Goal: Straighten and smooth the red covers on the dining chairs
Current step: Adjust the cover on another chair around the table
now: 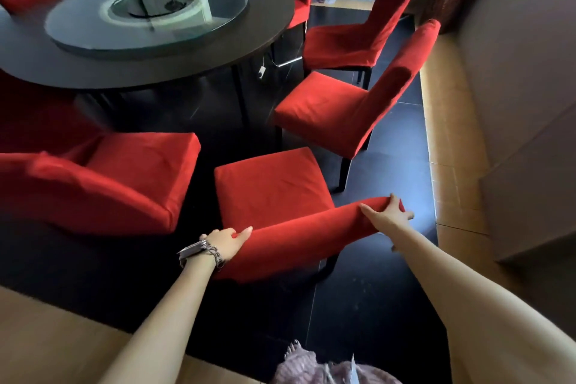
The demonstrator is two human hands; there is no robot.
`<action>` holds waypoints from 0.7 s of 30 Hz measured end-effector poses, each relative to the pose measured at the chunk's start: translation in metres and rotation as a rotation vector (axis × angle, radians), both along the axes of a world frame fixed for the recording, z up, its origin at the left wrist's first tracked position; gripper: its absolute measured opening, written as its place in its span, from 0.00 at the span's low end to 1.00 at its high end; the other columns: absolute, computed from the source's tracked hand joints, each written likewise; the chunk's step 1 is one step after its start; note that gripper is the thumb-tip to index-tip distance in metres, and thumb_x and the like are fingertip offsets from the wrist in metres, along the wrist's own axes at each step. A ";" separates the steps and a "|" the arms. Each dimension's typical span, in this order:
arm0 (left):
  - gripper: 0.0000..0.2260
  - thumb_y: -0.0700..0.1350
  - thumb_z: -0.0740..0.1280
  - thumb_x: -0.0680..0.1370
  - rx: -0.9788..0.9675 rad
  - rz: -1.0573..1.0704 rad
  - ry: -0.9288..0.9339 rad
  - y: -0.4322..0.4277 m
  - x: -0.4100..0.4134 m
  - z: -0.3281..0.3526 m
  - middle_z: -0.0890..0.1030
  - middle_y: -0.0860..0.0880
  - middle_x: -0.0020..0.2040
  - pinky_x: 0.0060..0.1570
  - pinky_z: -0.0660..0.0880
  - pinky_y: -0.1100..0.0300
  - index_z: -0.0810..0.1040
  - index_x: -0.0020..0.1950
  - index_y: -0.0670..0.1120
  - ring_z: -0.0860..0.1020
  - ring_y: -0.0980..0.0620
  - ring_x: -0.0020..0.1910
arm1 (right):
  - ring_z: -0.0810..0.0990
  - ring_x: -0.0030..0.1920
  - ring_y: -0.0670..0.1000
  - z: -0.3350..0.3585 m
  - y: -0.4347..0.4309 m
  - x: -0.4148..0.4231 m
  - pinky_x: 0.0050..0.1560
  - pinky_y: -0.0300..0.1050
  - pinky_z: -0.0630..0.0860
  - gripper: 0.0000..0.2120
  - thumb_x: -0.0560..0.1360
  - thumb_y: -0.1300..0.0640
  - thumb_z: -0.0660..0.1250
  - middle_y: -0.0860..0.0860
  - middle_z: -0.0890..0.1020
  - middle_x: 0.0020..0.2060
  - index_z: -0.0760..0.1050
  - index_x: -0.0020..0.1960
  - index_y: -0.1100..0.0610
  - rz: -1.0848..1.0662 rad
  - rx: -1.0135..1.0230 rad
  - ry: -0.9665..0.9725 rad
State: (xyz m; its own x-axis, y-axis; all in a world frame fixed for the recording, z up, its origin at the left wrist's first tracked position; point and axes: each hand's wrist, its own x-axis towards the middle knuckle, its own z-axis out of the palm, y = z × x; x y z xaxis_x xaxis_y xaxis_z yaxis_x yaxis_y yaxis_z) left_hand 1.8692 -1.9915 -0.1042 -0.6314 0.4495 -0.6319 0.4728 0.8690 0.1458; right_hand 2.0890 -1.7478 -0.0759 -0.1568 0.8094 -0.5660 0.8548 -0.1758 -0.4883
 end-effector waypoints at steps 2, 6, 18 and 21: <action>0.32 0.67 0.48 0.78 0.016 0.079 0.010 -0.003 -0.005 -0.002 0.75 0.43 0.66 0.67 0.63 0.52 0.74 0.67 0.46 0.72 0.43 0.66 | 0.72 0.60 0.70 -0.003 -0.003 -0.002 0.57 0.66 0.74 0.40 0.73 0.43 0.69 0.63 0.55 0.70 0.49 0.77 0.46 -0.105 -0.031 0.076; 0.35 0.68 0.54 0.76 0.038 0.285 -0.058 -0.015 -0.018 -0.004 0.73 0.41 0.68 0.66 0.66 0.53 0.71 0.70 0.42 0.72 0.42 0.66 | 0.74 0.53 0.70 -0.004 0.003 -0.010 0.41 0.66 0.79 0.35 0.72 0.50 0.73 0.62 0.57 0.64 0.57 0.71 0.50 -0.248 -0.068 0.180; 0.31 0.62 0.68 0.71 0.249 0.854 -0.283 -0.035 -0.033 -0.036 0.78 0.40 0.57 0.53 0.70 0.57 0.77 0.62 0.40 0.77 0.43 0.52 | 0.70 0.65 0.66 -0.027 0.026 -0.012 0.61 0.56 0.71 0.33 0.73 0.51 0.71 0.67 0.69 0.66 0.58 0.70 0.62 -0.496 -0.028 0.214; 0.29 0.61 0.72 0.69 0.314 0.929 -0.302 -0.031 -0.033 -0.042 0.80 0.40 0.55 0.57 0.74 0.53 0.78 0.59 0.40 0.79 0.42 0.51 | 0.69 0.66 0.67 -0.024 0.037 -0.016 0.63 0.58 0.71 0.34 0.74 0.52 0.70 0.68 0.69 0.66 0.57 0.70 0.63 -0.462 -0.030 0.205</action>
State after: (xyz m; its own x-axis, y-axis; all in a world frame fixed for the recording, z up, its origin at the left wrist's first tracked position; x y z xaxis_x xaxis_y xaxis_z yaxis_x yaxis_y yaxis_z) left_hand 1.8357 -2.0230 -0.1460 -0.6487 0.0365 -0.7601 -0.4613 0.7755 0.4310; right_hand 2.0729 -1.7104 -0.1004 0.1041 0.8042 -0.5852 0.5715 -0.5299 -0.6266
